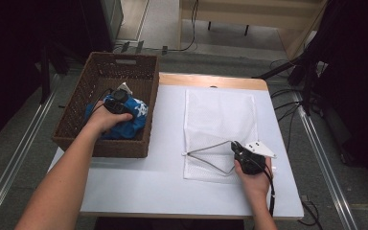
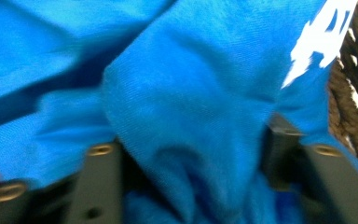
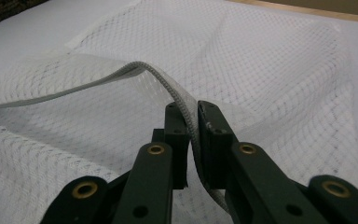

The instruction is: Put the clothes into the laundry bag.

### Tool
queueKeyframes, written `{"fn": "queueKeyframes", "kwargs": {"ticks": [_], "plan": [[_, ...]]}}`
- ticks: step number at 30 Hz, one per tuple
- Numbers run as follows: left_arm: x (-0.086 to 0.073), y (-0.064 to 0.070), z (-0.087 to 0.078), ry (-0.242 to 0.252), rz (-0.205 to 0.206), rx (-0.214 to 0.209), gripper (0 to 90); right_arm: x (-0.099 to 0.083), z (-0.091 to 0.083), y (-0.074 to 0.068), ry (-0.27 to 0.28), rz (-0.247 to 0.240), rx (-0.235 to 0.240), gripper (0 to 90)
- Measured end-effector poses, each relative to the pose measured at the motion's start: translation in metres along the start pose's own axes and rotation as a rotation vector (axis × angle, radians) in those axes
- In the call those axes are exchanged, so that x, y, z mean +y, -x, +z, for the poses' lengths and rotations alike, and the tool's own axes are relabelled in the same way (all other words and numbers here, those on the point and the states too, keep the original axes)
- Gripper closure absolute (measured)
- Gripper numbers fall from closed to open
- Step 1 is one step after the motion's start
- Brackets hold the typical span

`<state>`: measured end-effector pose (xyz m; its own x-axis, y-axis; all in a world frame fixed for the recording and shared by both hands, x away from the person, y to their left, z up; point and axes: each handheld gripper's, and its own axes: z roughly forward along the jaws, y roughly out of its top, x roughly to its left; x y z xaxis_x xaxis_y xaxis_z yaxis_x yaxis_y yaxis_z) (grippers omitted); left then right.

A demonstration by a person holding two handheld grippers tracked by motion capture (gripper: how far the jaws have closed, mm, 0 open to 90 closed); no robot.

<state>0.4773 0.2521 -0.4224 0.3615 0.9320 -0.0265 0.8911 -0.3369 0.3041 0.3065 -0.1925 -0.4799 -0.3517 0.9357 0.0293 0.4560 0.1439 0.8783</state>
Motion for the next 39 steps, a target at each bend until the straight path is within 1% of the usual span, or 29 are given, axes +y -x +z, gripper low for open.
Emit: {"fn": "queueKeyframes", "kwargs": {"ticks": [1, 2, 4, 5, 6, 7, 8, 9, 10, 11, 12, 14, 15, 16, 17, 19, 21, 22, 23, 24, 25, 26, 27, 33, 34, 35, 36, 37, 39], "plan": [[-0.001, -0.003, -0.001, 0.008, -0.014, 0.003, 56.0, 0.0, 0.0, 0.0, 0.0, 0.0, 0.001, 83.8], [-0.001, -0.008, -0.004, 0.028, -0.042, -0.018, 69.0, 0.0, 0.0, 0.0, 0.0, 0.0, 0.001, 83.9], [-0.001, -0.01, -0.007, 0.034, -0.056, -0.021, 73.8, 0.0, 0.0, 0.0, 0.0, -0.002, -0.001, 83.9], [0.0, -0.014, -0.014, 0.094, -0.07, -0.017, 74.9, 0.0, 0.0, 0.0, 0.001, 0.0, 0.001, 84.0], [0.001, -0.015, -0.02, 0.154, -0.078, -0.048, 75.2, 0.0, 0.0, 0.0, 0.002, 0.001, 0.002, 84.0], [0.001, -0.015, -0.02, 0.154, -0.078, -0.048, 75.5, 0.0, 0.0, 0.0, 0.002, 0.002, 0.002, 84.0], [0.0, -0.022, -0.035, 0.301, -0.123, -0.204, 75.7, 0.0, 0.0, 0.0, 0.002, 0.002, 0.003, 84.0], [-0.001, -0.025, -0.04, 0.37, -0.136, -0.273, 75.7, 0.0, 0.0, 0.0, 0.002, 0.002, 0.003, 84.0], [-0.001, -0.025, -0.04, 0.37, -0.136, -0.273, 75.5, 0.0, 0.0, 0.0, 0.002, 0.002, 0.003, 84.0], [-0.002, -0.029, -0.045, 0.446, -0.153, -0.33, 74.8, 0.0, 0.0, 0.0, 0.002, 0.002, 0.003, 84.1], [-0.002, -0.03, -0.044, 0.436, -0.166, -0.286, 73.9, 0.0, 0.0, 0.0, 0.002, 0.002, 0.002, 84.1], [-0.001, -0.031, -0.035, 0.33, -0.184, -0.108, 70.3, 0.0, 0.0, 0.0, 0.002, 0.002, 0.002, 84.1], [-0.001, -0.031, -0.035, 0.33, -0.184, -0.108, 67.5, 0.0, 0.0, 0.0, 0.002, 0.002, 0.002, 84.1], [-0.003, -0.034, -0.026, 0.235, -0.177, -0.05, 63.3, 0.0, 0.0, 0.0, 0.003, -0.001, 0.003, 84.1], [-0.007, -0.038, -0.017, 0.162, -0.175, -0.026, 58.4, 0.0, 0.0, 0.0, 0.003, 0.0, 0.002, 84.1], [-0.008, -0.041, -0.014, 0.149, -0.221, -0.012, 42.9, 0.0, 0.0, 0.0, 0.004, 0.001, 0.003, 84.1], [-0.006, -0.041, -0.012, 0.112, -0.249, 0.052, 17.9, 0.0, 0.0, 0.0, 0.002, 0.0, 0.003, 84.1], [-0.006, -0.041, -0.012, 0.112, -0.249, 0.052, 11.7, 0.0, 0.0, 0.0, 0.003, 0.0, 0.003, 84.0], [-0.006, -0.043, -0.008, 0.079, -0.278, 0.08, 7.0, 0.0, 0.0, 0.0, 0.002, 0.0, 0.003, 84.0], [-0.006, -0.043, -0.008, 0.079, -0.278, 0.08, 2.9, 0.0, 0.0, 0.0, 0.002, 0.0, 0.003, 84.0], [-0.007, -0.045, -0.006, 0.06, -0.305, 0.075, 2.9, 0.0, 0.0, 0.0, 0.002, -0.001, 0.001, 84.0], [-0.008, -0.048, -0.001, 0.028, -0.34, 0.032, 1.0, 0.0, 0.0, 0.0, 0.002, -0.001, 0.001, 84.0], [-0.009, -0.049, 0.003, -0.003, -0.354, 0.012, 1.0, 0.0, 0.0, 0.0, 0.002, -0.001, 0.001, 84.1], [-0.006, -0.044, 0.005, -0.023, -0.357, 0.023, 0.0, 0.0, 0.0, 0.0, 0.001, -0.002, 0.001, 84.0], [-0.006, -0.044, 0.003, -0.024, -0.344, 0.012, 1.1, 0.0, 0.0, 0.0, 0.001, -0.002, 0.001, 84.0], [-0.006, -0.042, 0.001, -0.019, -0.345, 0.003, 7.8, 0.0, 0.0, 0.0, 0.001, -0.004, 0.001, 84.0], [-0.006, -0.042, 0.001, -0.019, -0.345, 0.003, 8.4, 0.0, 0.0, 0.0, 0.001, -0.004, 0.001, 84.0], [-0.006, -0.041, -0.001, -0.006, -0.333, -0.019, 13.3, 0.0, 0.0, 0.0, 0.0, -0.004, -0.001, 84.0], [-0.005, -0.039, -0.001, -0.003, -0.321, -0.039, 11.5, 0.0, 0.0, 0.0, 0.0, -0.005, -0.002, 84.0]]}}
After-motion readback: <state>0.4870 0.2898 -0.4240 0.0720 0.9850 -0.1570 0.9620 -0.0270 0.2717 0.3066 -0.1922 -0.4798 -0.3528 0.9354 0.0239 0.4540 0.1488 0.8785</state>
